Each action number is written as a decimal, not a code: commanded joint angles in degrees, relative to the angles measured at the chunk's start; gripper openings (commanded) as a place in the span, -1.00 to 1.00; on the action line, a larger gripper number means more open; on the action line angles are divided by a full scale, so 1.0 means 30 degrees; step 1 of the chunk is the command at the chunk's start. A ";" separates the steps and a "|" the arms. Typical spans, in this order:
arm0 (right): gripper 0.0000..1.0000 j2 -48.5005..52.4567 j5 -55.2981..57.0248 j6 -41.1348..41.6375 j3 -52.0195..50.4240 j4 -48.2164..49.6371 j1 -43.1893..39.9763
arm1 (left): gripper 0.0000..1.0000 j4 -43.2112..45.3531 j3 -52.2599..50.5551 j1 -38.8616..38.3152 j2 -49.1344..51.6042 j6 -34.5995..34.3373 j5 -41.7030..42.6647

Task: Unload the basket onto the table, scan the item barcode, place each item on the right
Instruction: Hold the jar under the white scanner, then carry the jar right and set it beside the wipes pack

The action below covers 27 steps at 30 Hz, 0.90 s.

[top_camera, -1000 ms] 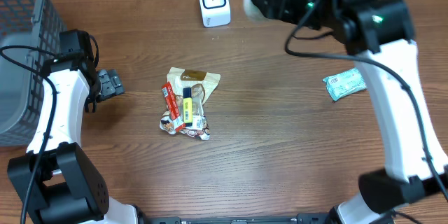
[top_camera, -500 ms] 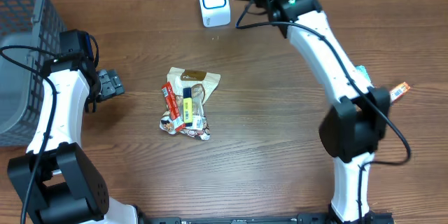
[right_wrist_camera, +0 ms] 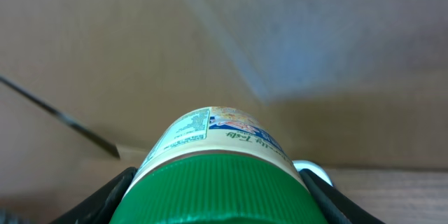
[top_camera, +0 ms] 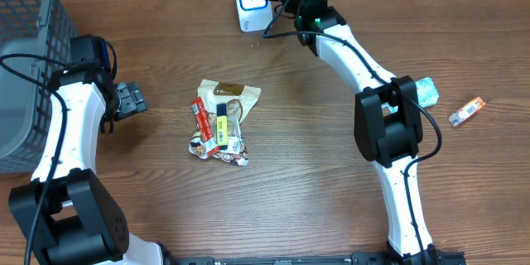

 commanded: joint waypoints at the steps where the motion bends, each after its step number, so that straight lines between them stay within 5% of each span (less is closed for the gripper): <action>1: -0.93 0.0678 0.0969 0.1494 0.0321 0.2266 0.0087 | 1.00 -0.0029 0.0291 -0.0022 -0.0386 0.0219 -0.0255; 19: -0.93 0.2237 0.1800 0.1472 0.0342 0.4532 0.0576 | 1.00 -0.0029 0.0291 -0.0022 -0.0386 0.0219 -0.0262; 27: -0.93 -0.1960 0.1654 0.1253 0.0342 0.2331 0.0525 | 1.00 -0.0022 0.0291 -0.0022 -0.0386 0.0219 -0.0255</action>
